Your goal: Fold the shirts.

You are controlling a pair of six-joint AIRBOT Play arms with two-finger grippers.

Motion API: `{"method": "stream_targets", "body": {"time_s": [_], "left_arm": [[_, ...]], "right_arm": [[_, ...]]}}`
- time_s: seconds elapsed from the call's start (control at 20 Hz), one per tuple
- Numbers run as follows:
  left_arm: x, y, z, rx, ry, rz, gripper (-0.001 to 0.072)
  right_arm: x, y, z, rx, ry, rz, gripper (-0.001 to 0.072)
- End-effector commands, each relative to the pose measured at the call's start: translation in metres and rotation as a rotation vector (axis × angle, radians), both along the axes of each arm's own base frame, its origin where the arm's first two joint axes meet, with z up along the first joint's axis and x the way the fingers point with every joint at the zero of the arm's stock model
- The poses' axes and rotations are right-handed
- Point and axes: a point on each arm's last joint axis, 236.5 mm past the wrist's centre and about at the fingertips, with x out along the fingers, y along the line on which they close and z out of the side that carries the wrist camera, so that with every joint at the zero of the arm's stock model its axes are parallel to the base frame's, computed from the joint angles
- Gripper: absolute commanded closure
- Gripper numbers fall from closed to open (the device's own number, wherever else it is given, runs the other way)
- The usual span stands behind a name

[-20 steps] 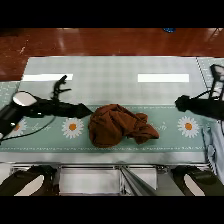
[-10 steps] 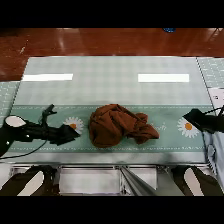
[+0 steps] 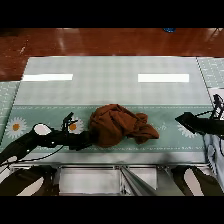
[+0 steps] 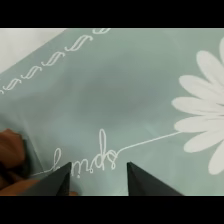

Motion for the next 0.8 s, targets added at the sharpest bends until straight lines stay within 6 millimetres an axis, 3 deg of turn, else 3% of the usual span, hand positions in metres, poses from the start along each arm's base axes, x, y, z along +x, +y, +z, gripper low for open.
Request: {"method": "stream_targets", "body": {"time_s": [0.0,0.05,0.1,0.15,0.2,0.45,0.65,0.75], "left_arm": [[0.031,-0.007,-0.005,0.007,-0.073,0.093,0.0203],[0.036,-0.008,-0.005,0.012,-0.084,0.091,0.0217],[0.04,-0.008,-0.005,0.014,-0.088,0.094,0.0314],[0.045,-0.01,-0.003,0.013,-0.112,0.078,0.0589],[0.051,-0.012,0.002,0.009,-0.151,0.054,0.0678],[0.072,-0.023,0.025,-0.024,-0.227,0.034,0.068],[0.071,-0.026,0.03,-0.039,-0.23,0.018,0.068],[0.071,-0.026,0.03,-0.039,-0.23,0.018,0.068]], "right_arm": [[-0.01,0.005,-0.007,0.01,0.037,0.024,0.0309],[-0.016,0.008,-0.013,0.021,0.057,0.027,0.0309],[-0.024,0.013,-0.022,0.036,0.085,0.029,0.0309],[-0.033,0.017,-0.03,0.053,0.116,0.034,0.0309],[-0.043,0.024,-0.038,0.076,0.15,0.042,0.0309],[-0.069,0.06,-0.049,0.15,0.215,0.158,0.0309],[-0.052,0.094,-0.05,0.179,0.165,0.214,0.0309],[-0.048,0.114,-0.063,0.193,0.186,0.239,0.0309]]}}
